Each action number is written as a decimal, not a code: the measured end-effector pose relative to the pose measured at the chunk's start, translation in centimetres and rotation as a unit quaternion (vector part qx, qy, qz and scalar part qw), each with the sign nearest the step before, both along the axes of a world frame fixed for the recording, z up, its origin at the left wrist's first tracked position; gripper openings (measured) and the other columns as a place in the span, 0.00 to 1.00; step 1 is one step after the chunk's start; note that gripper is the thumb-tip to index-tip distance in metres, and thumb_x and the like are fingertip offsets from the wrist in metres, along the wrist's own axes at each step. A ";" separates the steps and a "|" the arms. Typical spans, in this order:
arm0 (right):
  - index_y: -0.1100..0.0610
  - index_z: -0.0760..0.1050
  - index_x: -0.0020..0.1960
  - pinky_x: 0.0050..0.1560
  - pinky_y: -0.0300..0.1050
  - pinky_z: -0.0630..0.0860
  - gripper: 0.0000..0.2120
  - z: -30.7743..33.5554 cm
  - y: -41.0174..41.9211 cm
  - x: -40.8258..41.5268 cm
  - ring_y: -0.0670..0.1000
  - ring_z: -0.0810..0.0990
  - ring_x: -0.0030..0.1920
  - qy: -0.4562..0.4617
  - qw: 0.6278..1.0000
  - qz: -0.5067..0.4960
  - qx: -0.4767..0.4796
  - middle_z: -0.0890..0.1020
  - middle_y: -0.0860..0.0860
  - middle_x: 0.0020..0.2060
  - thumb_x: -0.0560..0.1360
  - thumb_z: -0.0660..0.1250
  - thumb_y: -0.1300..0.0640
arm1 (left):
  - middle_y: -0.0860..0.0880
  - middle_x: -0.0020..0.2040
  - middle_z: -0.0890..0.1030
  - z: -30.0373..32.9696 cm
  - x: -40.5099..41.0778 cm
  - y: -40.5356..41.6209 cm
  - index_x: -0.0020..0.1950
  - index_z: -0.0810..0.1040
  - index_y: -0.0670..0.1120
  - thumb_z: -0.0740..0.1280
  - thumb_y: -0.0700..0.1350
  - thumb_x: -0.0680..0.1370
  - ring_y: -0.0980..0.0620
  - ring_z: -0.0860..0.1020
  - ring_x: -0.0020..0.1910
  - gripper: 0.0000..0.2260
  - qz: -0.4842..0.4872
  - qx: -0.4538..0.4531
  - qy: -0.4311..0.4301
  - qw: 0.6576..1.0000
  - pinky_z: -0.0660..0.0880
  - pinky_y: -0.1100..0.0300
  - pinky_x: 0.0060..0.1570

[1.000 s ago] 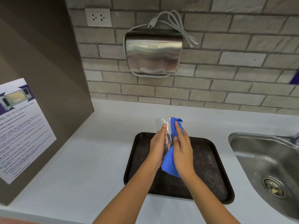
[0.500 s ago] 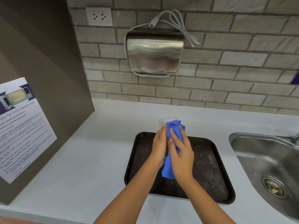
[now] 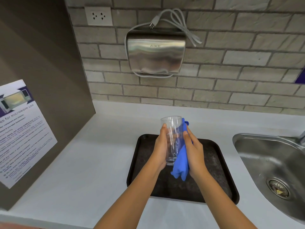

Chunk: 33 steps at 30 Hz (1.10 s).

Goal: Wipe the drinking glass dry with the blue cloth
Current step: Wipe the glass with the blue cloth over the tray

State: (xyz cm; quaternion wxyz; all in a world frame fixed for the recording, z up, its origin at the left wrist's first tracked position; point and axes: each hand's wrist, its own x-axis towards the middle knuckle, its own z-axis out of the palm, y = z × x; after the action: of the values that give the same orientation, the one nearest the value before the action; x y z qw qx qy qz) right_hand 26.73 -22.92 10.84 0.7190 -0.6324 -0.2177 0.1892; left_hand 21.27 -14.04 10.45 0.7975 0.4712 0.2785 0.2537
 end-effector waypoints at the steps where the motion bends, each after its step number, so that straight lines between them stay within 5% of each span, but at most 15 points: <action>1: 0.41 0.79 0.59 0.55 0.51 0.80 0.14 0.2 -0.1 0.2 0.49 0.85 0.51 0.008 1.000 0.017 0.005 0.85 0.50 0.53 0.75 0.64 0.41 | 0.40 0.57 0.86 0.2 0.0 0.0 0.62 0.82 0.45 0.55 0.63 0.81 0.43 0.85 0.56 0.27 -0.001 -0.007 -0.007 1.000 0.82 0.50 0.56; 4: 0.36 0.79 0.57 0.48 0.41 0.82 0.14 0.3 -0.1 0.5 0.47 0.85 0.50 0.000 0.998 0.056 0.017 0.85 0.47 0.52 0.73 0.65 0.39 | 0.40 0.56 0.86 1.3 0.2 -0.3 0.61 0.82 0.46 0.55 0.62 0.82 0.42 0.84 0.57 0.25 0.026 0.009 0.014 1.000 0.80 0.47 0.60; 7: 0.39 0.75 0.65 0.54 0.46 0.81 0.16 0.3 0.1 0.9 0.48 0.84 0.53 -0.026 0.999 0.039 0.001 0.84 0.47 0.56 0.78 0.62 0.43 | 0.47 0.46 0.83 1.4 0.3 -0.8 0.51 0.80 0.54 0.56 0.59 0.83 0.48 0.83 0.48 0.15 0.113 0.130 0.051 0.984 0.80 0.53 0.52; 9: 0.42 0.72 0.68 0.58 0.51 0.79 0.18 0.3 0.1 1.2 0.49 0.82 0.55 -0.035 0.999 0.017 -0.009 0.82 0.49 0.59 0.79 0.61 0.45 | 0.48 0.48 0.83 1.0 0.4 -1.2 0.63 0.77 0.55 0.59 0.58 0.82 0.50 0.83 0.48 0.14 0.125 0.234 0.066 0.962 0.81 0.51 0.54; 11: 0.40 0.70 0.69 0.56 0.44 0.80 0.18 0.5 0.0 0.8 0.47 0.82 0.54 -0.071 0.997 -0.002 -0.016 0.81 0.48 0.58 0.80 0.60 0.47 | 0.48 0.51 0.83 0.5 0.7 -2.0 0.75 0.66 0.54 0.67 0.60 0.78 0.51 0.84 0.49 0.28 0.104 0.268 0.075 0.955 0.83 0.52 0.52; 14: 0.26 0.63 0.65 0.49 0.25 0.74 0.20 0.2 -0.1 -0.9 0.37 0.78 0.55 -0.176 0.982 -0.032 -0.054 0.76 0.40 0.58 0.81 0.58 0.49 | 0.48 0.55 0.84 0.4 1.0 -1.9 0.77 0.64 0.51 0.70 0.58 0.77 0.51 0.85 0.51 0.31 0.075 0.184 0.035 0.979 0.83 0.55 0.53; 17: 0.21 0.59 0.63 0.50 0.19 0.69 0.22 -0.4 -0.1 -2.2 0.25 0.70 0.57 -0.211 0.975 -0.040 -0.063 0.69 0.38 0.65 0.80 0.58 0.47 | 0.45 0.61 0.83 0.1 0.5 -0.9 0.74 0.69 0.50 0.68 0.57 0.78 0.48 0.84 0.57 0.26 0.042 0.104 0.012 0.994 0.82 0.54 0.56; 23: 0.39 0.72 0.66 0.56 0.45 0.79 0.15 1.2 0.1 0.0 0.45 0.81 0.54 -0.069 0.997 -0.029 -0.014 0.81 0.50 0.60 0.81 0.59 0.48 | 0.44 0.54 0.86 0.1 -0.1 -0.8 0.61 0.79 0.48 0.64 0.55 0.81 0.45 0.85 0.55 0.15 -0.021 0.016 -0.011 1.000 0.82 0.52 0.53; 28: 0.29 0.66 0.66 0.62 0.40 0.75 0.19 0.6 -0.5 -2.7 0.43 0.74 0.65 -0.231 0.971 -0.050 -0.042 0.71 0.45 0.71 0.80 0.60 0.49 | 0.34 0.66 0.80 0.5 -0.3 -0.4 0.69 0.78 0.41 0.60 0.57 0.83 0.37 0.79 0.63 0.24 -0.036 -0.030 -0.048 0.998 0.72 0.42 0.70; 31: 0.40 0.70 0.69 0.58 0.32 0.75 0.18 0.8 -0.4 -1.6 0.35 0.75 0.60 -0.168 0.985 -0.045 -0.013 0.74 0.45 0.67 0.81 0.60 0.52 | 0.35 0.65 0.81 0.4 -0.6 -0.3 0.68 0.78 0.42 0.59 0.56 0.83 0.41 0.82 0.58 0.23 -0.044 -0.030 -0.046 0.997 0.78 0.47 0.63; 33: 0.42 0.71 0.68 0.58 0.36 0.76 0.16 1.3 -0.3 -0.7 0.37 0.78 0.57 -0.115 0.993 -0.037 -0.001 0.77 0.45 0.64 0.81 0.59 0.52 | 0.35 0.63 0.82 0.4 -0.5 -0.3 0.66 0.79 0.42 0.59 0.57 0.82 0.40 0.82 0.60 0.23 -0.047 -0.032 -0.040 0.998 0.79 0.48 0.61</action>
State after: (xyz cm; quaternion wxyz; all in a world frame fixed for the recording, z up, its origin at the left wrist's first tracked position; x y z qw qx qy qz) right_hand 26.02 -23.18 12.17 0.6951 -0.6583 -0.2751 0.0887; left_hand 20.78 -14.33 10.88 0.8334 0.4477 0.2322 0.2260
